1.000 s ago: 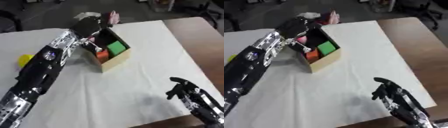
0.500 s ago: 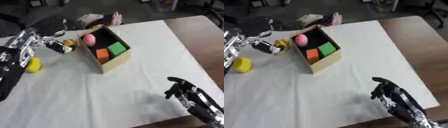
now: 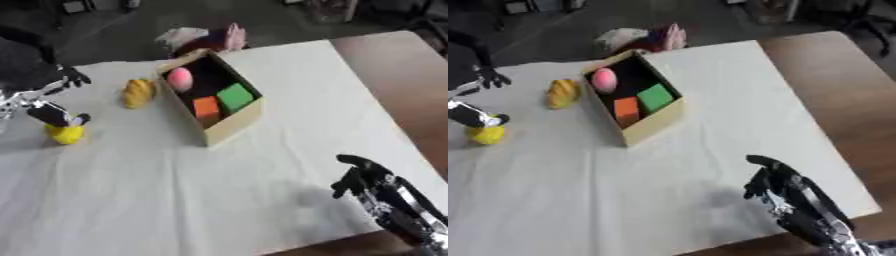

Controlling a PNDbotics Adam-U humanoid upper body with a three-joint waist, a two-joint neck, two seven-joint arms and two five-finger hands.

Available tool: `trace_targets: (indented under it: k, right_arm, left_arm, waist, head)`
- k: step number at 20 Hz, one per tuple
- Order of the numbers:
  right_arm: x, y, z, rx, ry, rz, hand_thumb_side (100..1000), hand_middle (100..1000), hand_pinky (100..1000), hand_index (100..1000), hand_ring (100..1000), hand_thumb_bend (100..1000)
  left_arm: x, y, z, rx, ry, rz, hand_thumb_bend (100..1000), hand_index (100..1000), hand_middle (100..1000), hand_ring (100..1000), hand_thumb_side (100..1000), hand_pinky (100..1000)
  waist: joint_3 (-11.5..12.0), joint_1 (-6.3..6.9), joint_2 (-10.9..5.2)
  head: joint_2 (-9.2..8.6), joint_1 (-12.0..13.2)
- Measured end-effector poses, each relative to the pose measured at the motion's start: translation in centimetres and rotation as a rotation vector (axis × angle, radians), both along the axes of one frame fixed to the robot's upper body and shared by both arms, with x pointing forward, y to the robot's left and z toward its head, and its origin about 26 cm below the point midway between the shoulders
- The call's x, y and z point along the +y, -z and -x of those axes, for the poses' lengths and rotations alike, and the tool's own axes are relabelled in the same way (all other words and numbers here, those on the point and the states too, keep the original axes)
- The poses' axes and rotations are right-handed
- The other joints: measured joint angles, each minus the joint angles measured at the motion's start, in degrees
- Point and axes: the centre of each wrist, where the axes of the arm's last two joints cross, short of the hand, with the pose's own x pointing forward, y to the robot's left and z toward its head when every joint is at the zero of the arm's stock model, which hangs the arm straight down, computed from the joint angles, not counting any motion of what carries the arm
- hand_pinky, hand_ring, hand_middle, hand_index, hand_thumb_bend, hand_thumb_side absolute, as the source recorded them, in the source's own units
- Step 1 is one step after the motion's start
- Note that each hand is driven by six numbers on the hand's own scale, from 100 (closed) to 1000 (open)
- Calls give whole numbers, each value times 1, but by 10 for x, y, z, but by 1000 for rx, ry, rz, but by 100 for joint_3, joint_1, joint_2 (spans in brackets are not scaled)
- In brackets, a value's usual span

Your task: Pick up objects on the table and place them in the box.

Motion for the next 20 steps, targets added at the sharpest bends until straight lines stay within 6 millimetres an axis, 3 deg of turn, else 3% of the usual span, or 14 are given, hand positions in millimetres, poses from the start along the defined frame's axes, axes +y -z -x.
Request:
trace_targets:
  k: [4, 5, 6, 13, 17, 20]
  right_arm:
    - [0, 0, 0, 0, 0, 0, 552, 488, 715, 881, 533, 100]
    - [0, 0, 0, 0, 0, 0, 554, 489, 715, 881, 533, 100]
    - [0, 0, 0, 0, 1, 0, 555, 488, 715, 881, 533, 100]
    - [0, 0, 0, 0, 1, 1, 555, 489, 715, 881, 532, 100]
    - [0, 0, 0, 0, 2, 1, 556, 489, 716, 881, 532, 100]
    - [-1, 0, 0, 0, 3, 1, 557, 489, 716, 881, 531, 100]
  left_arm:
    - [2, -1, 0, 66, -54, 5, 452, 862, 672, 670, 434, 752]
    - [2, 0, 0, 89, -62, 0, 542, 865, 670, 672, 410, 753]
    - [1, -1, 0, 113, -69, -8, 491, 867, 677, 674, 460, 754]
    - [-2, -1, 0, 248, -108, -96, 531, 860, 647, 647, 508, 738]
    - [-4, 0, 0, 261, -122, -145, 532, 835, 611, 613, 511, 704]
    - [-2, 3, 1, 250, -136, -175, 484, 784, 553, 557, 476, 642]
  waist:
    - [2, -29, 1]
    - [-1, -30, 1]
    - [-3, -31, 2]
    - [-6, -29, 3]
    - [-5, -28, 3]
    - [-2, -28, 3]
  head:
    - [1, -1]
    - [1, -1]
    - [2, -1]
    - [7, -3]
    - [7, -5]
    - [7, -9]
